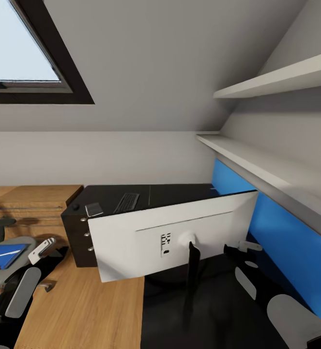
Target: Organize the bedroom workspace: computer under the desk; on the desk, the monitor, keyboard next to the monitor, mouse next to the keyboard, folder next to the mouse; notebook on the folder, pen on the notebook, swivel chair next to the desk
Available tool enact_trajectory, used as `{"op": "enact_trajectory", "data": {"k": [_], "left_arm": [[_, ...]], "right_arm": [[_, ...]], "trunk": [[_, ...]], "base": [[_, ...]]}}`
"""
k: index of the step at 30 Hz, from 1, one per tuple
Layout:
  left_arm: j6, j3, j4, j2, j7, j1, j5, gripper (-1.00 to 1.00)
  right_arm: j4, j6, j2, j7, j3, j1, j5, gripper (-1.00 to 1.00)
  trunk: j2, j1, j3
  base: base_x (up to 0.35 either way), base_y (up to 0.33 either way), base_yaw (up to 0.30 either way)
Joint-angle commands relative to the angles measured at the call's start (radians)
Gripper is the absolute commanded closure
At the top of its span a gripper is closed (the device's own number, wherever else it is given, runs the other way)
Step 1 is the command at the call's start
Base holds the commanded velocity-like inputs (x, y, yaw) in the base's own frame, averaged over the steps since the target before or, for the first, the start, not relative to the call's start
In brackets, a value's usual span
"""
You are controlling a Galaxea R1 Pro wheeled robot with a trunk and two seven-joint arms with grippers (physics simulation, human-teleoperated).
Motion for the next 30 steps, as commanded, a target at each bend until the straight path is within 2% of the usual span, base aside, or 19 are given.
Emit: {"op": "enact_trajectory", "data": {"k": [1, 7, 24, 30], "left_arm": [[0.002, 0.000, -0.001, 0.000, 0.008, 0.000, 0.011, -1.00], [0.002, 0.000, -0.001, 0.000, 0.008, 0.000, 0.011, -1.00], [0.002, 0.000, -0.001, 0.000, 0.008, 0.000, 0.010, -1.00], [0.002, 0.000, -0.001, 0.000, 0.008, 0.000, 0.011, -1.00]], "right_arm": [[-0.002, -0.004, -0.001, -0.006, 0.008, 0.000, -0.010, -1.00], [-0.039, -0.004, -0.001, -0.010, 0.007, 0.000, -0.010, -1.00], [-0.045, -0.005, -0.001, -0.011, 0.007, 0.000, -0.010, -1.00], [-0.047, -0.006, 0.001, -0.012, 0.008, 0.000, -0.010, -1.00]], "trunk": [[-0.001, 0.000, -0.001], [-0.001, 0.000, -0.001], [-0.001, 0.000, -0.001], [-0.001, 0.000, -0.001]], "base": [[-0.326, 0.000, 0.000], [-0.333, 0.000, 0.000], [-0.335, 0.002, 0.000], [-0.277, 0.167, 0.000]]}}
